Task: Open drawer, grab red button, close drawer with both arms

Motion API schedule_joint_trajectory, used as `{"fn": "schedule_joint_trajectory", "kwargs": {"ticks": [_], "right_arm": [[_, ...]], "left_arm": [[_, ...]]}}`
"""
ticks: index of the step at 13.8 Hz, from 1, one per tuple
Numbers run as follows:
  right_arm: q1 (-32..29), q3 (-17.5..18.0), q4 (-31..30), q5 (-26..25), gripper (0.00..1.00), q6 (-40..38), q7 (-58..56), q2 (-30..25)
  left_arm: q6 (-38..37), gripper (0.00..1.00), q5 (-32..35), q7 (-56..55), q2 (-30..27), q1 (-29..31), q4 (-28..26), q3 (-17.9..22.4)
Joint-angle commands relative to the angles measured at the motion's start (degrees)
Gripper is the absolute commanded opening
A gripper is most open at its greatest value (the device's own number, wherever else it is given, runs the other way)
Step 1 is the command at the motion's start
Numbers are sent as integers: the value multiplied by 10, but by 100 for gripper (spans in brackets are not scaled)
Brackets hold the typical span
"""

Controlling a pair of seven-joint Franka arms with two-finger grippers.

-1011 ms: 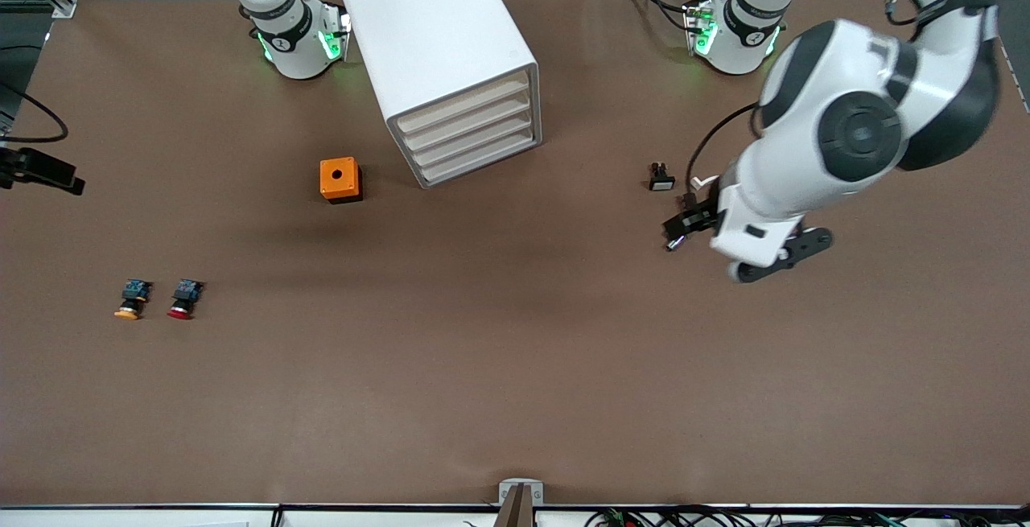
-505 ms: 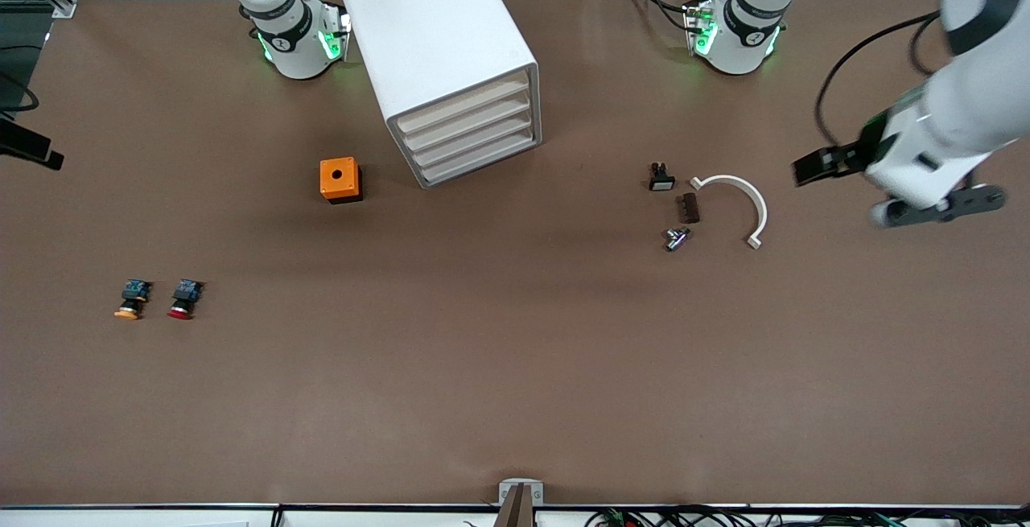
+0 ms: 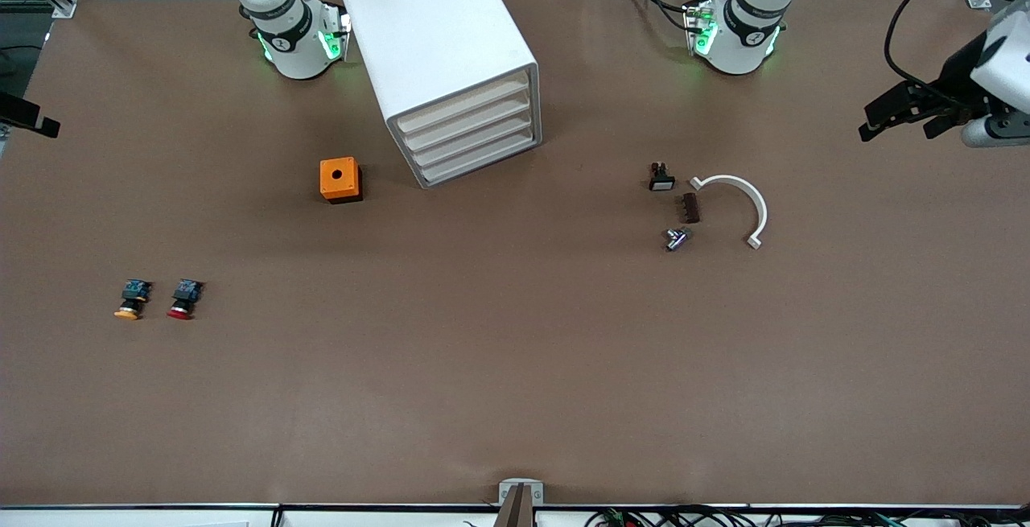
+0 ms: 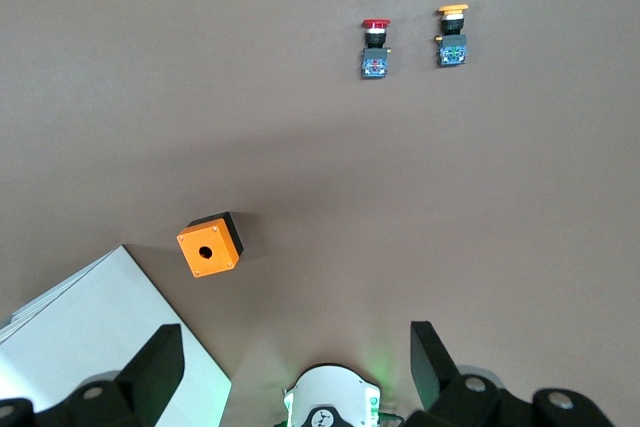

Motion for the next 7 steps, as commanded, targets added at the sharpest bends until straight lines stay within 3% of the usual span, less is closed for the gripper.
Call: {"fn": "schedule_joint_trajectory", "kwargs": {"ticks": [1,4,7], "right_arm": [[0,4,-26,-2,100,9,-2,-23],[68,-22,-63,-26,100,35,1,-53],[73,-23,-146,-26,100,95,3,-111]], "left_arm": [[6,100,34,3,31,24,66,-43],[5,100,32,2,66,24,129,-42],[-2,100,32,-1,67,23,139,-41]]}}
